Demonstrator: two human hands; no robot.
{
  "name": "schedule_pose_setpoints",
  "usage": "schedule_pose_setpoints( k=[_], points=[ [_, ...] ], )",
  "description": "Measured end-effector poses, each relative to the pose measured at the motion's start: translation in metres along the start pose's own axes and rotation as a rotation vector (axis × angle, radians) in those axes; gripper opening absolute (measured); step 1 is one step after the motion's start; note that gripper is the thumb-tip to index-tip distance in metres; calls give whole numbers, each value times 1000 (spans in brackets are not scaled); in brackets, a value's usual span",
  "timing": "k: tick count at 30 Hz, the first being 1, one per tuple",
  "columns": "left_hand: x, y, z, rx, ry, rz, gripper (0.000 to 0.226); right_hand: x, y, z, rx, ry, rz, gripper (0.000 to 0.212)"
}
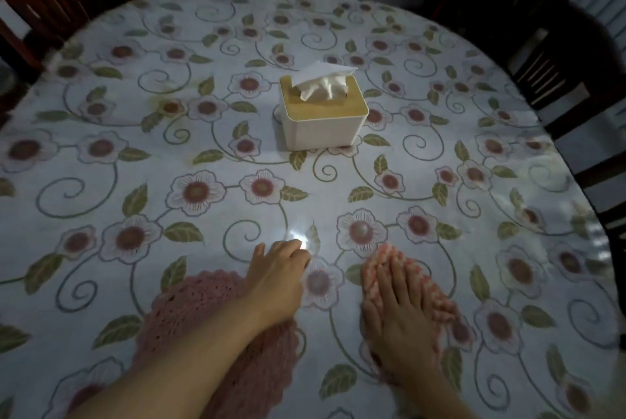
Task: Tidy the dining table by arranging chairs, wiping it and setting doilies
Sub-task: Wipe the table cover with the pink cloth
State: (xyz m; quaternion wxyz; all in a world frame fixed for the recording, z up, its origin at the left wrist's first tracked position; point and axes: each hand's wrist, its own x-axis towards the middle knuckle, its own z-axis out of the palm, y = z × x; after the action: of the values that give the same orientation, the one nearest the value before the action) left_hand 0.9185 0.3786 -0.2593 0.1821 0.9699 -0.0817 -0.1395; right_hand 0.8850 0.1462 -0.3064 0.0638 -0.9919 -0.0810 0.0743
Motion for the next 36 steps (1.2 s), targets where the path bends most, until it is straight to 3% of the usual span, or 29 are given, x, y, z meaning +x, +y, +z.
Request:
schedule_pose_setpoints(
  k=[4,8,10,16,20,22,26,29,36],
  points=[
    [21,-34,-24,38,68,-87,29,92,-9,-18,14,137,85,62],
    [40,-66,-38,46,69,-187,37,170,-27,-21,122,47,278,64],
    [47,-76,-41,11,98,-216,43,194,-52,-21,125,18,259,61],
    [54,-86,-54,-55,276,-286,44,182,-151,-9,177,-72,-287,56],
    [51,-95,-60,-84,325,-249,36,137,-148,-6,124,-80,-590,50],
    [48,-102,-58,-75,310,-211,35,137,-120,-14,56,-36,-514,52],
    [41,-116,-54,-108,268,-166,30,150,-57,-18,40,81,10,60],
    [31,-135,-57,-129,267,-111,27,152,-78,-15,134,87,297,71],
    [-12,-215,-79,-73,331,-163,43,117,-242,14,134,36,-6,70]
  ],
)
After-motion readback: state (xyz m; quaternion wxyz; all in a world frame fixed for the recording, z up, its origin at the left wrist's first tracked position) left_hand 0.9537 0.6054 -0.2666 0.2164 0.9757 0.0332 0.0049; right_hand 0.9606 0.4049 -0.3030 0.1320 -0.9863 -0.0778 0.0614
